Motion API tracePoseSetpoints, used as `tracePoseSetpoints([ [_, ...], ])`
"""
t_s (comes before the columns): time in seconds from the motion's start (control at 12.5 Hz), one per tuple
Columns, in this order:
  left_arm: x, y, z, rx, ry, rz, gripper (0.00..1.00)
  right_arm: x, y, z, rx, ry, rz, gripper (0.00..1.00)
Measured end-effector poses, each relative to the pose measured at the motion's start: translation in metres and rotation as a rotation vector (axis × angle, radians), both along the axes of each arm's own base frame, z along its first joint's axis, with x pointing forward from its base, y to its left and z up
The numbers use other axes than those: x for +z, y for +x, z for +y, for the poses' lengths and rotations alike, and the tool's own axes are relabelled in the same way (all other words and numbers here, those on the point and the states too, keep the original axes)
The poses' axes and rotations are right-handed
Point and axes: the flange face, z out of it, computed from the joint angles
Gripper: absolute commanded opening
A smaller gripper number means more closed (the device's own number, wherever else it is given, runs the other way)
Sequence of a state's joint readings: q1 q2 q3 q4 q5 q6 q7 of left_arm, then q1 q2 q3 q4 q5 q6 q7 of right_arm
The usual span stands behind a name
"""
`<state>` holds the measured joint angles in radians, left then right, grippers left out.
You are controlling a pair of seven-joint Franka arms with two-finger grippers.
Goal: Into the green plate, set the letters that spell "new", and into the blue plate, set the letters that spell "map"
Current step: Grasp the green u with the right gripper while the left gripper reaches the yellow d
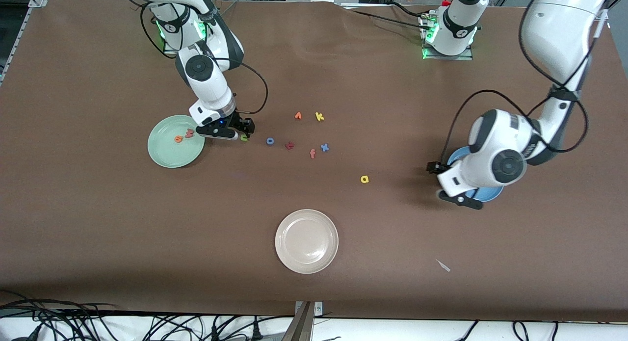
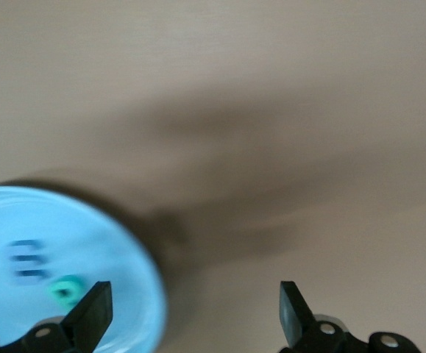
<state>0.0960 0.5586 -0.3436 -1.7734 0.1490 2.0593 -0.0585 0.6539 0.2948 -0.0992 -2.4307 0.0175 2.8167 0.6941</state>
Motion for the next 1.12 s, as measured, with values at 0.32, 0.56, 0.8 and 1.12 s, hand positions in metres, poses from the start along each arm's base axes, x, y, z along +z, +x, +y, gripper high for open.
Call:
tracePoseSetpoints([
  [0.32, -0.004, -0.005, -0.101, 0.08, -0.027, -0.094, 1.0, -0.012, 0.0, 0.01, 0.008, -0.009, 0.011, 0.76],
  [0.56, -0.022, -0.015, -0.158, 0.117, -0.063, -0.144, 1.0, -0.018, 0.003, 0.012, 0.01, -0.015, 0.015, 0.69],
  [0.8, -0.037, -0.032, -0.197, 0.138, -0.063, -0.149, 1.0, -0.021, 0.005, 0.014, 0.011, -0.016, 0.015, 0.39],
  [1.12, -0.038, -0.027, -0.201, 0.205, -0.048, -0.161, 1.0, -0.019, 0.006, 0.014, 0.01, -0.015, 0.012, 0.0],
])
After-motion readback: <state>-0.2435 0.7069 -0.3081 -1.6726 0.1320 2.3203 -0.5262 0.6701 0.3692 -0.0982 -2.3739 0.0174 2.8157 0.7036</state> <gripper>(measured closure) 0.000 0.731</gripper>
